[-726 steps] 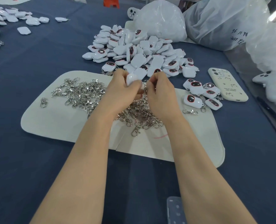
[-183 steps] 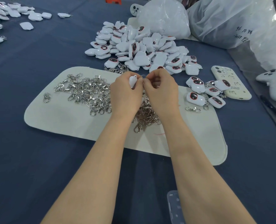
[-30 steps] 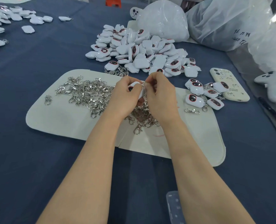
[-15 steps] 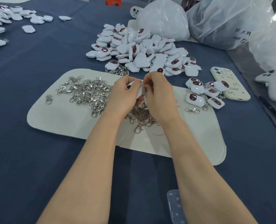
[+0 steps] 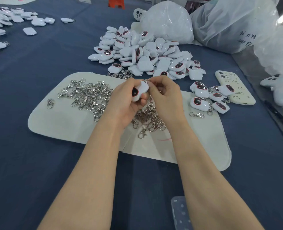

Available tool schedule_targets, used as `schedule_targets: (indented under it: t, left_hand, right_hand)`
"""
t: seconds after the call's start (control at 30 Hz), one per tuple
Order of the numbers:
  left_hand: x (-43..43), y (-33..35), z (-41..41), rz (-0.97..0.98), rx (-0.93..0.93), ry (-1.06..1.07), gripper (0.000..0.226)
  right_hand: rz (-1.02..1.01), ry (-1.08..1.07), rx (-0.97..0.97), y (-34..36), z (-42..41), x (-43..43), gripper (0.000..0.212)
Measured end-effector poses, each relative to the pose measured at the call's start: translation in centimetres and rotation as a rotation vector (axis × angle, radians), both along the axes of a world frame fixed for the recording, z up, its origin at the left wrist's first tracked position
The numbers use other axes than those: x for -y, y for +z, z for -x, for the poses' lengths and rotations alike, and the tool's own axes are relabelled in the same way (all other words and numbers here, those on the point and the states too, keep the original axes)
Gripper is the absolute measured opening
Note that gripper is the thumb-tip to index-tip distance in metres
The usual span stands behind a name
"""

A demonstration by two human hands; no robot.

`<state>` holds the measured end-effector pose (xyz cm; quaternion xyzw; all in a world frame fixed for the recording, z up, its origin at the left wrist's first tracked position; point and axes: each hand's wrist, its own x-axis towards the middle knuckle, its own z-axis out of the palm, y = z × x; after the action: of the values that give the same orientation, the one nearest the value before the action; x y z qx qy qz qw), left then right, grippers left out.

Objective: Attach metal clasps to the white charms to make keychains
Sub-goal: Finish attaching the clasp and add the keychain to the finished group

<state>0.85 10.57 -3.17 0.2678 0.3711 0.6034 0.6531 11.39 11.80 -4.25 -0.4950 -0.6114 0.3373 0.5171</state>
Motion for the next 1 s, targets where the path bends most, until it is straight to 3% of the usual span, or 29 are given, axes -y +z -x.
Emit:
schedule_targets:
  t: [0.07, 0.13, 0.23, 0.33, 0.43, 0.53, 0.63, 0.7, 0.93, 1.0]
  left_hand:
    - [0.07, 0.11, -0.08, 0.009, 0.071, -0.025, 0.018]
    - [0.08, 0.00, -0.24, 0.015, 0.029, -0.003, 0.017]
    - [-0.07, -0.25, 0.09, -0.020, -0.325, 0.101, 0.014]
    - [-0.09, -0.26, 0.66, -0.102, -0.760, 0.155, 0.011]
    - [0.02, -0.37, 0.56, -0.156, -0.921, 0.171, 0.009]
    - [-0.11, -0.44, 0.23, -0.095, -0.627, 0.148, 0.013]
    - [-0.11, -0.38, 0.16, -0.055, -0.282, 0.060, 0.013]
    - [-0.12, -0.44, 0.24, -0.049, -0.169, 0.021, 0.012]
    - [-0.23, -0.28, 0.24, 0.024, -0.055, 0.005, 0.013]
    - [-0.25, -0.27, 0.17, 0.043, -0.037, 0.027, 0.011]
  right_hand:
    - [-0.026, -0.032, -0.007, 0.17, 0.11, 0.10, 0.012]
    - [-0.094, -0.052, 0.135, 0.21, 0.04, 0.22, 0.008]
    - [-0.213, -0.011, 0.444, 0.41, -0.27, 0.29, 0.011]
    - [-0.210, 0.069, 0.588, 0.99, -0.67, -0.06, 0.013]
    - [-0.137, 0.100, 0.632, 0.72, -0.86, -0.21, 0.011]
    - [-0.049, 0.051, 0.352, 0.21, -0.51, 0.25, 0.007]
    - [0.064, 0.037, 0.003, 0.47, -0.34, 0.15, 0.016]
    - [0.104, 0.032, -0.102, 0.70, -0.39, 0.12, 0.019]
    - [-0.030, -0.058, 0.000, 0.45, -0.40, 0.00, 0.007]
    - [-0.117, -0.080, 0.129, 0.48, -0.47, 0.14, 0.007]
